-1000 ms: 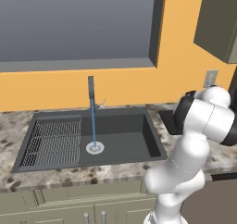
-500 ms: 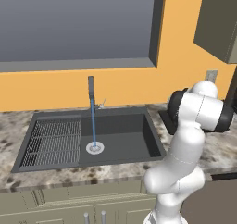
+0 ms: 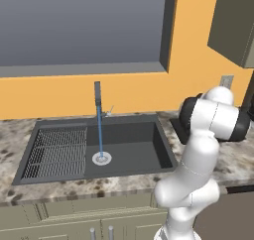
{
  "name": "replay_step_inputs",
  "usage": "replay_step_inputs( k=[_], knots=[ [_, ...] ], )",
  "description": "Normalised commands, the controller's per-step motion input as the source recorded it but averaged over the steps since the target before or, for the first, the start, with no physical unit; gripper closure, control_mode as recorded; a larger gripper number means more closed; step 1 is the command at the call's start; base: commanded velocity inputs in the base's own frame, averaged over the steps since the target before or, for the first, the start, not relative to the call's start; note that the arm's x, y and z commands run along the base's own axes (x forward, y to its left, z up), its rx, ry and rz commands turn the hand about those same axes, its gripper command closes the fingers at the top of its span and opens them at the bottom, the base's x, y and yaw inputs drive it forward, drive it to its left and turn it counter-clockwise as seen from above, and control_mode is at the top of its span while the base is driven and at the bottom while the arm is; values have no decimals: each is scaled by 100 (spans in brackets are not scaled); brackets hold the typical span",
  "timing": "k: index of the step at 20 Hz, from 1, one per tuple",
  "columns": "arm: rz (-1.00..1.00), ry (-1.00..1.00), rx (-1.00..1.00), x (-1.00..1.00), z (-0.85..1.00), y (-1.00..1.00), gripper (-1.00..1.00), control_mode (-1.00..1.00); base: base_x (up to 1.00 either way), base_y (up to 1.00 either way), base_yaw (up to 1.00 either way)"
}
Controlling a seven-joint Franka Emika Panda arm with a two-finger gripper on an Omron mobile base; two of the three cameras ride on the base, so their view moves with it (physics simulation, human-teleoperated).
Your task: Take the fish out of the fridge, briefly rinse it in the sink, and place it on the tray next to the sink.
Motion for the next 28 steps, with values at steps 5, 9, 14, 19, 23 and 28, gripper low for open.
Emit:
replay_step_inputs(
  k=[5,9,14,19,23,28],
  knots=[
    [-5,-2,-1,-5,85,27,-100,-100,0,0,0],
    [0,-2,-5,-48,93,50,-100,-100,0,0,0],
    [1,-22,-14,-100,51,78,-100,-100,0,0,0],
    [5,-23,-18,-100,33,93,-100,-100,0,0,0],
    [12,-18,-23,-100,2,99,-100,-100,0,0,0],
    [14,-24,-23,-100,19,96,-100,-100,0,0,0]
  ],
)
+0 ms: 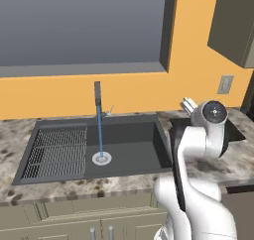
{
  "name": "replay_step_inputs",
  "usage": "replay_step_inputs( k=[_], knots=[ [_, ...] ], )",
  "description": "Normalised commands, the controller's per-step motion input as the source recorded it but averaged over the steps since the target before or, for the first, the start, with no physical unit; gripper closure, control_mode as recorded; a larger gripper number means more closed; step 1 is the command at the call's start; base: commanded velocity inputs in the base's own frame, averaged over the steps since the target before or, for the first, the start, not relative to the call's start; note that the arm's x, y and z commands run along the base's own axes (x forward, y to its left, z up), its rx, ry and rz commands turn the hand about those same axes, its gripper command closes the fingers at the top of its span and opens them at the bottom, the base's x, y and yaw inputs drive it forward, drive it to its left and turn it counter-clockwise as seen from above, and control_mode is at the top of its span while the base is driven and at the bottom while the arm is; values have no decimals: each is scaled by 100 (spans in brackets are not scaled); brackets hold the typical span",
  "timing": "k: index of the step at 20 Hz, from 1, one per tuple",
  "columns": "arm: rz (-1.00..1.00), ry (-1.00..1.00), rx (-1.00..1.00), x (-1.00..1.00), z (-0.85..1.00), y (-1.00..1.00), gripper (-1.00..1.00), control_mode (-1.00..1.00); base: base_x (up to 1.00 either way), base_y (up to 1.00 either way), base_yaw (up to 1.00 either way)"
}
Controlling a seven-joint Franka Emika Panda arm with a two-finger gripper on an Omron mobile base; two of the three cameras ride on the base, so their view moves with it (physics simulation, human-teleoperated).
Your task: Take the fish out of the fridge, briefly rinse it in the sink, and place it on the tray next to the sink.
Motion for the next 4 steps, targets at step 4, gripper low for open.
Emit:
replay_step_inputs(
  k=[4],
  knots=[
    [16,-41,-24,-100,76,84,-100,-100,0,0,0]
  ],
)
